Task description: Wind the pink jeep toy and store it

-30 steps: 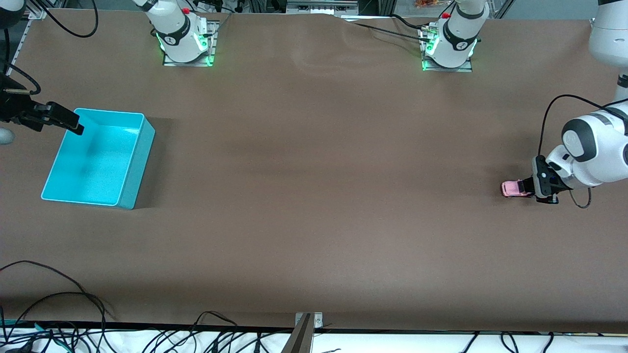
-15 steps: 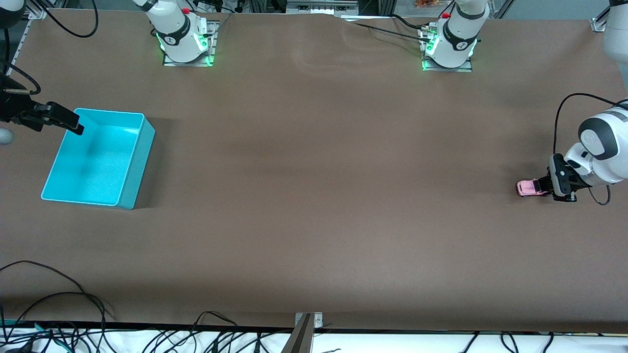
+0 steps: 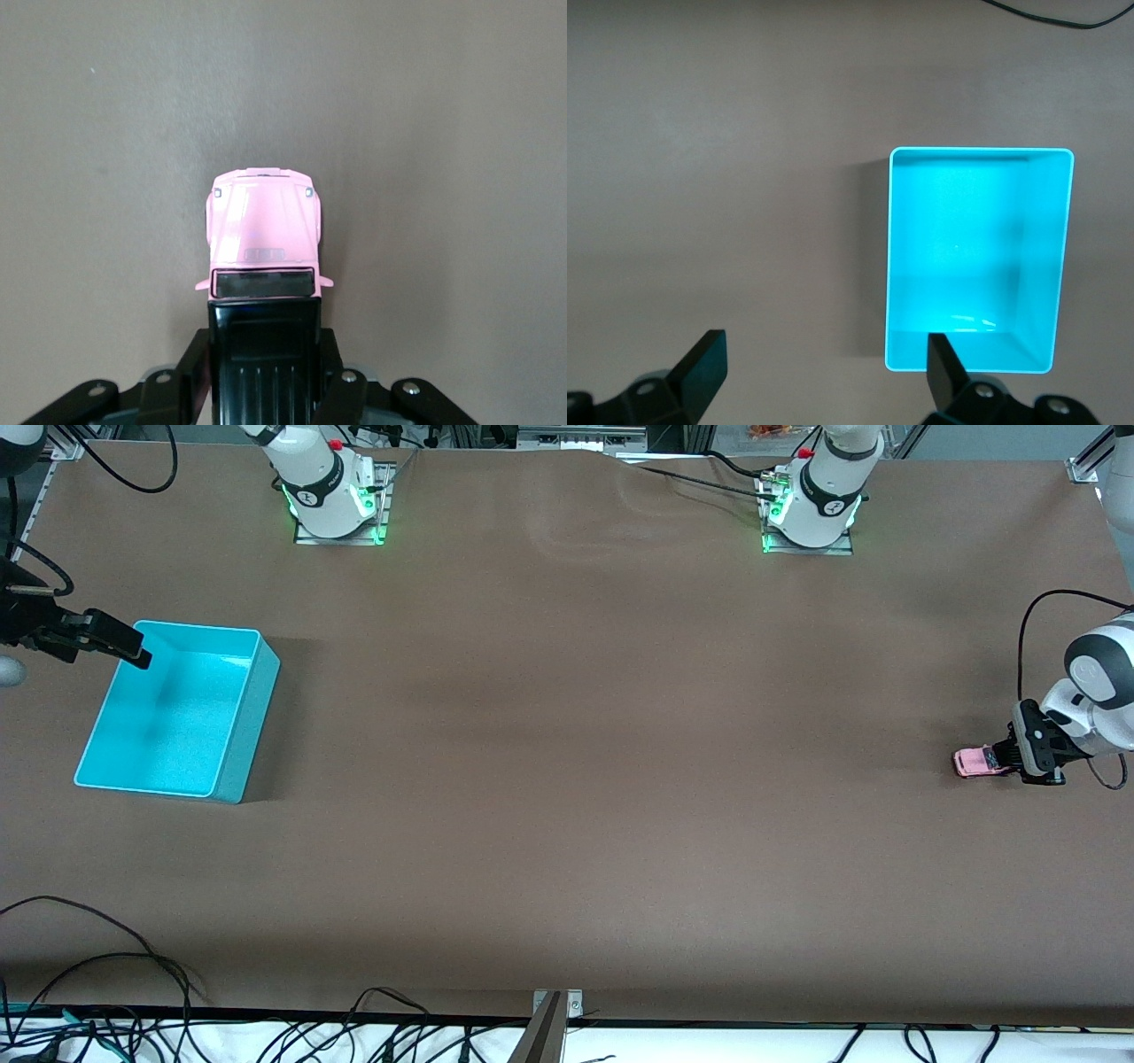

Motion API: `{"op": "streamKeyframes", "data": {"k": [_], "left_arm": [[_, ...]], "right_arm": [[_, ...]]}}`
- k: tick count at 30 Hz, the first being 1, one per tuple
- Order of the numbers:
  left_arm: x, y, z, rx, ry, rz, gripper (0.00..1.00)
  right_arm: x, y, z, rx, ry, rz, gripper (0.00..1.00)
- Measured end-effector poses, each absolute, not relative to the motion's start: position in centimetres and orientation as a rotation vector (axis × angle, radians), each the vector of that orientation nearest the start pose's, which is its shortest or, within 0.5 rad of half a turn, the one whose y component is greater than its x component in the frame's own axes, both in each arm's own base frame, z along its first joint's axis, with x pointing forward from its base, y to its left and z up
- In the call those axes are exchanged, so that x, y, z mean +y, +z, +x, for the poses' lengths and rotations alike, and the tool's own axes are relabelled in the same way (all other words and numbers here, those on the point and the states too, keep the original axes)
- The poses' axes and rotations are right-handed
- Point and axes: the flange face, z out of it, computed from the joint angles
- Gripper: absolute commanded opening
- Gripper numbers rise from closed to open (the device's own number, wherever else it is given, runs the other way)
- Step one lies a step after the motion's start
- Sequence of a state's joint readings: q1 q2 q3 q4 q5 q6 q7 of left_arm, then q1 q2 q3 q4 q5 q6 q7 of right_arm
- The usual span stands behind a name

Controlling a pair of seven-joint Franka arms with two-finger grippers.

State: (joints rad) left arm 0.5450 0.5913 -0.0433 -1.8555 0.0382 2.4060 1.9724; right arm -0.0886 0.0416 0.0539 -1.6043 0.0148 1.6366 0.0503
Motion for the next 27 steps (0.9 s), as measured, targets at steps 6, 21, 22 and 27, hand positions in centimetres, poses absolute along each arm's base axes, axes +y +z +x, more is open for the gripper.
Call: {"op": "streamKeyframes", "data": {"k": [6, 21, 22, 27], "left_arm": [[31.8, 19.7, 55.6, 2.164, 0.021, -2.325, 0.0], [33.5, 19.7, 55.1, 2.187, 0.014, -2.296, 0.0], [33.5, 19.7, 55.1, 2.189, 0.014, -2.294, 0.0], [33.5, 19.7, 55.1, 2.218, 0.014, -2.27, 0.0]], "right_arm": [[-1.9, 59.1, 57.1, 0.134, 0.015, -3.122, 1.0], [-1.9, 59.1, 57.1, 0.134, 0.015, -3.122, 1.0], [-1.9, 59.1, 57.1, 0.134, 0.015, -3.122, 1.0], [-1.9, 59.1, 57.1, 0.134, 0.015, -3.122, 1.0]]}}
